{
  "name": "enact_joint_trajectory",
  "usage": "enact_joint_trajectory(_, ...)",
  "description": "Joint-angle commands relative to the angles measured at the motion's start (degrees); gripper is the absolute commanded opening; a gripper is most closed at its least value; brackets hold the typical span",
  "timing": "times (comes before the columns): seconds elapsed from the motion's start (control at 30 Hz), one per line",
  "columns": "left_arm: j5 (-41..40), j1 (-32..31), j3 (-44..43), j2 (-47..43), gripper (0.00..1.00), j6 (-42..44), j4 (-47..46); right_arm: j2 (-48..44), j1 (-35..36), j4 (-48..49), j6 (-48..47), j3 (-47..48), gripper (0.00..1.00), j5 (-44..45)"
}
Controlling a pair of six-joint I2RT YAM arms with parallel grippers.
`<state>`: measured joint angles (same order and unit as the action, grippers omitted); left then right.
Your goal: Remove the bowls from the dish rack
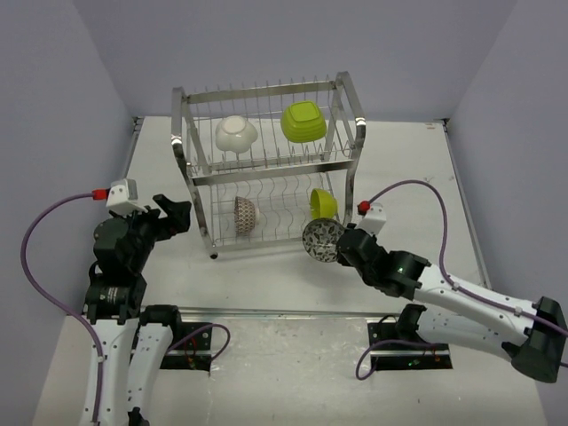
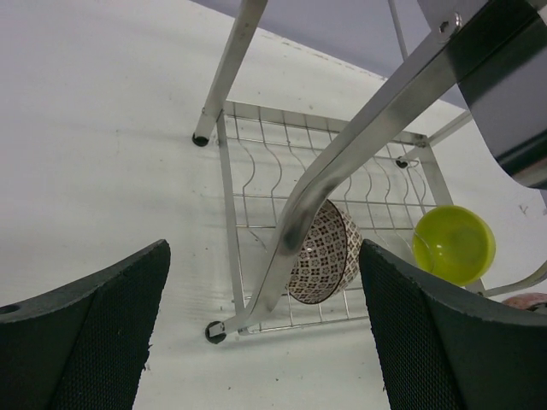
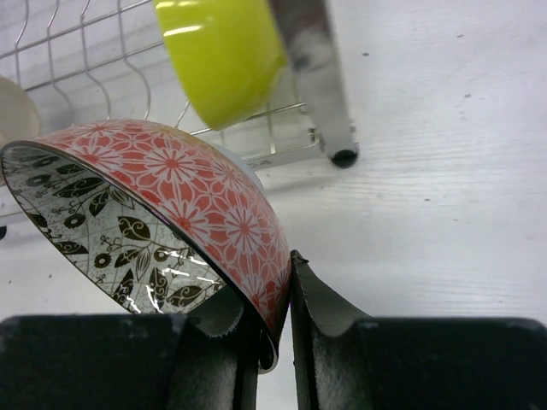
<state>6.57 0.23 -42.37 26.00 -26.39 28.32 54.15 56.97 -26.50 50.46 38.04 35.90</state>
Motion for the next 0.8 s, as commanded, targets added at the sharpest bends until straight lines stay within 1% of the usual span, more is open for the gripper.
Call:
enact_joint_trajectory(0.0,-4.2,-0.2,-5.3,1.3,0.91,0.2,2.2,-6.5,-2.1,-7.6,1.7,1.5,0.0,4.6)
enact_joint_trajectory(0.07,-6.1,-0.2,-6.1,1.9,0.91,0.2,3.2,-10.3,-5.4,-11.1,1.6,1.5,0.0,4.9)
enact_joint_trajectory(0.17,-6.2,-0.2,-7.3,2.4,0.91,-0.1,4.3,-14.3,-9.9,-14.6,0.6,1.2,0.0,4.4)
enact_joint_trajectory(0.2,-6.3,-0.2,-7.3,2.5,0.91,-0.1,4.4,-15.3,-13.4,-15.2,0.3,1.1,0.0,3.4)
enact_joint_trajectory(0.23,-8.0,-0.2,-7.3,2.5,0.91,-0.1,4.8,-16.1,-15.2,-15.8,-0.1,1.1,0.0,2.7)
enact_joint_trajectory(0.27,-8.4,-0.2,-7.4,2.5,0.91,-0.1,5.2,-16.6,-19.4,-15.8,-1.6,1.1,0.0,1.7)
enact_joint_trajectory(0.33,-9.3,-0.2,-7.4,2.6,0.91,-0.1,5.5,-16.4,-24.3,-15.7,-3.5,2.8,0.0,-2.5)
enact_joint_trajectory(0.37,-9.7,-0.2,-7.5,2.7,0.91,-0.1,5.8,-14.3,-28.7,-15.7,-5.6,4.7,0.0,-3.7)
enact_joint_trajectory(0.43,-10.8,-0.2,-7.5,3.3,0.91,-0.3,6.2,-11.2,-32.8,-15.7,-9.0,7.5,0.0,-6.9)
enact_joint_trajectory(0.47,-11.0,-0.2,-7.3,3.5,0.91,-0.5,6.3,-9.7,-37.0,-15.3,-10.4,9.7,0.0,-8.2)
enact_joint_trajectory(0.5,-11.5,-0.2,-7.3,3.7,0.91,-0.8,6.4,-7.0,-39.6,-14.3,-11.7,10.5,0.0,-10.1)
enact_joint_trajectory(0.53,-11.8,-0.2,-7.2,4.2,0.91,-1.1,6.7,-5.7,-42.3,-11.8,-14.1,10.9,0.0,-15.5)
enact_joint_trajectory(0.57,-11.9,-0.2,-7.2,4.5,0.91,-1.3,7.0,-4.3,-48.8,-10.5,-15.1,11.6,0.0,-18.8)
enact_joint_trajectory(0.6,-11.9,-0.2,-7.2,4.7,0.91,-1.6,7.2,-1.4,-52.4,-8.2,-15.9,11.9,0.0,-22.2)
enact_joint_trajectory(0.63,-11.9,-0.2,-7.2,4.8,0.91,-1.6,7.2,0.1,-55.4,-6.8,-16.6,12.2,0.0,-29.2)
enact_joint_trajectory(0.67,-11.9,-0.2,-7.1,4.8,0.91,-1.7,7.2,1.8,-61.4,-5.6,-17.1,13.1,0.0,-32.4)
enact_joint_trajectory(0.7,-12.3,-0.2,-7.0,4.7,0.91,-2.3,7.2,3.9,-63.6,-4.2,-17.2,14.1,0.0,-34.7)
enact_joint_trajectory(0.73,-12.1,-0.2,-6.8,4.2,0.91,-2.8,7.0,9.0,-66.5,-4.1,-17.4,16.8,0.0,-38.3)
enact_joint_trajectory(0.77,-12.1,-0.2,-6.8,4.2,0.91,-2.8,6.9,11.5,-67.7,-4.1,-17.3,18.2,0.0,-39.8)
